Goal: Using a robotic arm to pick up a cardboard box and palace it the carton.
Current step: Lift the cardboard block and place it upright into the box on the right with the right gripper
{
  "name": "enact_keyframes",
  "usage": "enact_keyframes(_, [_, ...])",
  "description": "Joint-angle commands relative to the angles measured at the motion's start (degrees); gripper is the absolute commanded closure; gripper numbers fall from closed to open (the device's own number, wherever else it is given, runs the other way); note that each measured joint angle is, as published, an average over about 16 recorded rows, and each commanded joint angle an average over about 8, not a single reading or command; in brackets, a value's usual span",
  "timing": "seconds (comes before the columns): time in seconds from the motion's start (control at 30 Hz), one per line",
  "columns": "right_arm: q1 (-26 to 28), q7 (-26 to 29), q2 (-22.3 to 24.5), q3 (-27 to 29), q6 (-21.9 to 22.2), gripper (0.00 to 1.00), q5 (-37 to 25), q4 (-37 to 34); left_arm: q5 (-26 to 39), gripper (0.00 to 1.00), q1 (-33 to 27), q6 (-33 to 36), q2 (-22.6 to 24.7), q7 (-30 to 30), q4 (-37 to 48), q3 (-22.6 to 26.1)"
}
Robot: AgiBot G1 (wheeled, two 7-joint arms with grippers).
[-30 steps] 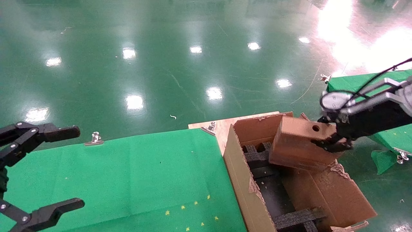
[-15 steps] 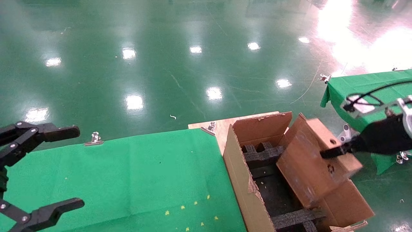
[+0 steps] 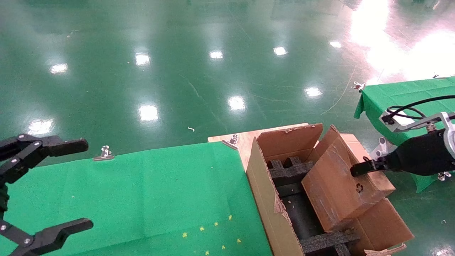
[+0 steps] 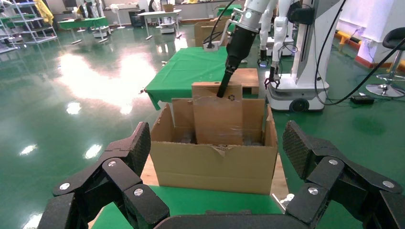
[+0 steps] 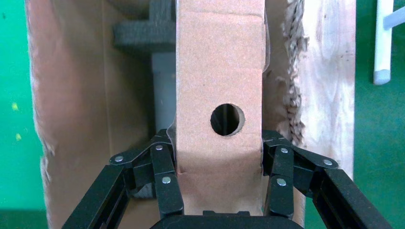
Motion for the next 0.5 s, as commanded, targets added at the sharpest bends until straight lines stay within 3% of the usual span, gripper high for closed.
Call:
enact_keyframes(0.03, [-0.2,0.6,-0.2,-0.1,0.7,1.0,-0.5,-0.1,0.0,0.0,0.0,0.0,0.0,0.0,0.0,0.0])
enact_keyframes(0.5, [-4.9,11.9,2.0,-3.3,9.3,1.0,-10.7,11.4,0.0,0.0,0.0,0.0,0.0,0.0,0.0,0.0])
